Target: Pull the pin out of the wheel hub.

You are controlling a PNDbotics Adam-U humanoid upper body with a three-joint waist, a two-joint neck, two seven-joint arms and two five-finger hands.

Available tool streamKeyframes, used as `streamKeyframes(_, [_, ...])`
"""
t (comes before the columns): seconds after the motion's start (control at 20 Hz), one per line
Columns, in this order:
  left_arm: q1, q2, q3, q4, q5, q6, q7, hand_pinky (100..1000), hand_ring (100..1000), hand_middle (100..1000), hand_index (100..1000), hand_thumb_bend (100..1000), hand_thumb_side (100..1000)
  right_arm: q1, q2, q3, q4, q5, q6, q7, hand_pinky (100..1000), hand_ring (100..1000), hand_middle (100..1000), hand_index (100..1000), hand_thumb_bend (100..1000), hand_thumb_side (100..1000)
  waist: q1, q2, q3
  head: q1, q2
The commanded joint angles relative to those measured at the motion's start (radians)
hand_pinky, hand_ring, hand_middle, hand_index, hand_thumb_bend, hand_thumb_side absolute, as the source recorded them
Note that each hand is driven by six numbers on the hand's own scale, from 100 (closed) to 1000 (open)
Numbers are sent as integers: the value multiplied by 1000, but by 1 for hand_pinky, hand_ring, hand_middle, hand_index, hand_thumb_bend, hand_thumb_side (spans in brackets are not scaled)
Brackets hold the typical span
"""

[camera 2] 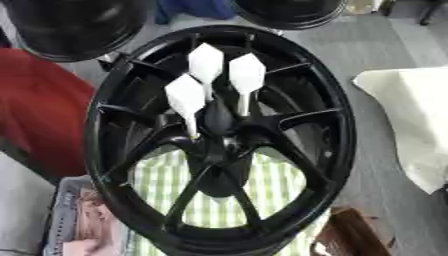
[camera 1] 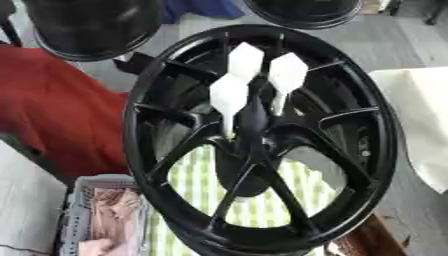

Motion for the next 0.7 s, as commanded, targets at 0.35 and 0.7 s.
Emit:
streamKeyframes(0.35, [-148, -78, -169, -48, -89, 26, -17, 785, 518, 733, 853, 100, 486, -9, -18, 3, -8, -18, -8, 6, 428, 632, 565, 570, 342, 249, 5, -17, -14, 13, -7])
streamKeyframes(0.7, [-236, -158, -244, -15, -131, 59, -17, 838, 655, 731, 853, 100, 492, -15, -14, 6, -8, -35, -8, 13, 427, 631, 564, 569, 338, 252, 9, -20, -19, 19, -5])
